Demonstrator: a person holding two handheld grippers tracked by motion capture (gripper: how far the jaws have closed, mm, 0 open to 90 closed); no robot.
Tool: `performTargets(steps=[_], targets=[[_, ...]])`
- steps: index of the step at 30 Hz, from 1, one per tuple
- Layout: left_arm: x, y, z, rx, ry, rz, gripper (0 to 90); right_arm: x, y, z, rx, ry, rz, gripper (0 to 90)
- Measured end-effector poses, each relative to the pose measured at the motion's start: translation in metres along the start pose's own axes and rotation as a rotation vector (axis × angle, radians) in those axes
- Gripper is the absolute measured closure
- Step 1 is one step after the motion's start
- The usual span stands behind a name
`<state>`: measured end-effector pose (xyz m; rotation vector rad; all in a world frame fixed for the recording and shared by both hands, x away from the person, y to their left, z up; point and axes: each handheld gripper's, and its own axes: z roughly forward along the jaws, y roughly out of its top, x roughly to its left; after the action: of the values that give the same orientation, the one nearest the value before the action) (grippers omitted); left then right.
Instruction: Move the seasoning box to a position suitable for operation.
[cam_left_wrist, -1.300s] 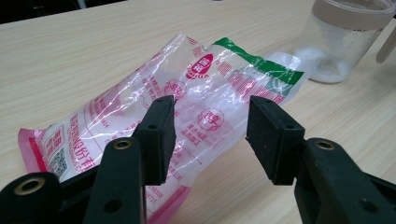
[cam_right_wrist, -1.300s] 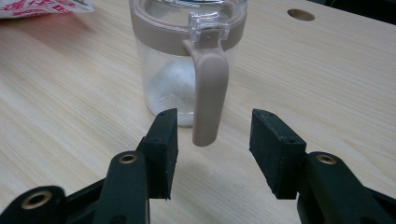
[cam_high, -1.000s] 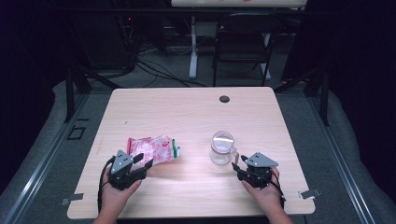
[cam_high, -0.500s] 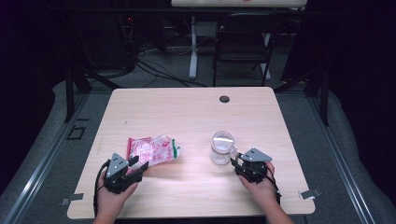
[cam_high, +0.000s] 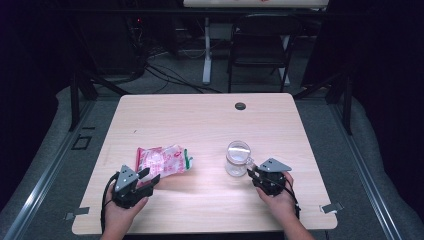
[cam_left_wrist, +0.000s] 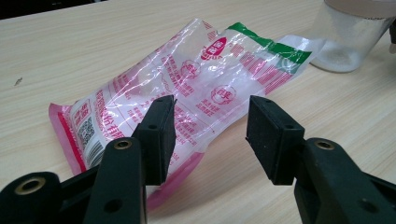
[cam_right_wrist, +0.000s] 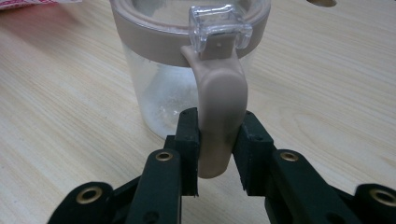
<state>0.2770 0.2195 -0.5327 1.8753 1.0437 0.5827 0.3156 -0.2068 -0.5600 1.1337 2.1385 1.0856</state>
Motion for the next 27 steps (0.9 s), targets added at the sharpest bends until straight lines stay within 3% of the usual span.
performTargets(steps=[13,27], targets=[[-0.001,0.002,0.002,0.005,-0.015,0.001,51.7,0.005,0.0,-0.005,0.002,0.044,-0.022,72.8],[-0.007,0.009,0.015,-0.007,-0.058,0.02,51.7,0.019,-0.006,-0.014,0.01,0.136,-0.037,73.6]])
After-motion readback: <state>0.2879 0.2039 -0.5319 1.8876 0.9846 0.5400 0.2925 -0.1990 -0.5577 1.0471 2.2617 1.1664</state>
